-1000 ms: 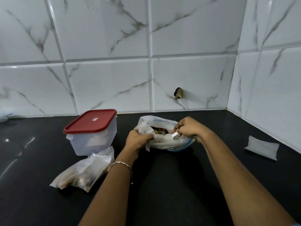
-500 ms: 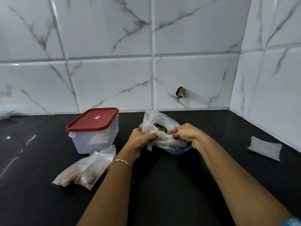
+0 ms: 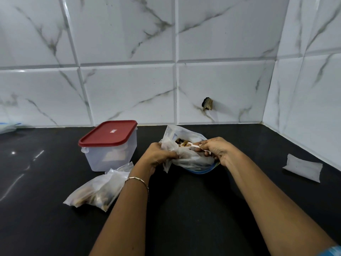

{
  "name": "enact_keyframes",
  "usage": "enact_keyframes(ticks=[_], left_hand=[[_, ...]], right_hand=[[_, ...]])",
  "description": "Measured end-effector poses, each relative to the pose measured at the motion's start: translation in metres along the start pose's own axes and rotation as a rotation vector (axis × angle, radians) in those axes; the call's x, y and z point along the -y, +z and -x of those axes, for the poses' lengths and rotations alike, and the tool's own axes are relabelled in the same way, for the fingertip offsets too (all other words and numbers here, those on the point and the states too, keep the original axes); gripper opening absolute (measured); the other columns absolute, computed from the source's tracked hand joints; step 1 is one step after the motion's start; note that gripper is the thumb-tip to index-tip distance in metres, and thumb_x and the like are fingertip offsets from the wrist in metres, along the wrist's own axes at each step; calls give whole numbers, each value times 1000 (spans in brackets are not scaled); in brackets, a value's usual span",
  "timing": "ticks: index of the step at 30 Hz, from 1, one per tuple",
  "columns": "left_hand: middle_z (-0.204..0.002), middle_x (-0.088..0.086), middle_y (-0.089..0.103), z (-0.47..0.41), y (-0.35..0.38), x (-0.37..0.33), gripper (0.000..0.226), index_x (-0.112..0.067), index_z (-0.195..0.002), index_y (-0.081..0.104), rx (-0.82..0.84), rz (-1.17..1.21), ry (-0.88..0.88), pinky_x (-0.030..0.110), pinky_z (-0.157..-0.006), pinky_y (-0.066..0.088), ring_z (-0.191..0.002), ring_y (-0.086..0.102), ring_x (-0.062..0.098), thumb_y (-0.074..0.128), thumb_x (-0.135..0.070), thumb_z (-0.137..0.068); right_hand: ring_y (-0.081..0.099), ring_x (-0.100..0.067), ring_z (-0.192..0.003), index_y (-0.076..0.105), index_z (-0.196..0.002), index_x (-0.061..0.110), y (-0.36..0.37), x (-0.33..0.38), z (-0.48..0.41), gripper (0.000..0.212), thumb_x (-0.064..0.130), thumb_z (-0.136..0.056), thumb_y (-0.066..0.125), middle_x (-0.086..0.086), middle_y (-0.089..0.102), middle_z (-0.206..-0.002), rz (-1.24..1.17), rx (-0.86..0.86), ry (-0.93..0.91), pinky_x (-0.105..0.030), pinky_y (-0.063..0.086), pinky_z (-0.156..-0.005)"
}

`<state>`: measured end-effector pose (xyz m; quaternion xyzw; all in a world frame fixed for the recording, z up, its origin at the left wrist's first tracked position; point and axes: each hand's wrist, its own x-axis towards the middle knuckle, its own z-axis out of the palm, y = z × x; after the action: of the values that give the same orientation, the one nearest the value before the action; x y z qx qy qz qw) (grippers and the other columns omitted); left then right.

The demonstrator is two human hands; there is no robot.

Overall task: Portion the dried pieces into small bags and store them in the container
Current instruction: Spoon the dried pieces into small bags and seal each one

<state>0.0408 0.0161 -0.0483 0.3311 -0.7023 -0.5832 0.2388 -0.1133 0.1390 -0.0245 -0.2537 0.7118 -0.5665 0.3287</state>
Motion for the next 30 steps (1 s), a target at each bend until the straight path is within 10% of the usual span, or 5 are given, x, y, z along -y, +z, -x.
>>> enact_keyframes(ticks=[7,22,30], left_hand=[[-101,10,73,-5,-6,0,53,-8,-107,68,-55,-54,37,42,-90,56,-96,68,24,86,-16,-58],[-135,8,52,-1,-2,-10,115,-18,-140,47,-69,-275,78,44,-101,49,-118,55,25,82,-47,-34],[-111,5,60,-4,-2,-11,61,-13,-123,61,-134,-230,164,41,-93,54,-103,60,22,83,-19,-67]], right_hand=[[42,-1,-39,75,-90,12,-5,1,-3,22,4,-91,55,4,72,-69,95,-4,20,-16,21,-35],[55,-2,-49,74,-96,6,2,24,9,21,-2,-91,56,-5,71,-72,110,173,-209,-12,35,-41],[69,-6,-77,68,-96,22,18,29,30,18,8,-92,58,8,71,-94,636,50,-678,-26,56,-72]])
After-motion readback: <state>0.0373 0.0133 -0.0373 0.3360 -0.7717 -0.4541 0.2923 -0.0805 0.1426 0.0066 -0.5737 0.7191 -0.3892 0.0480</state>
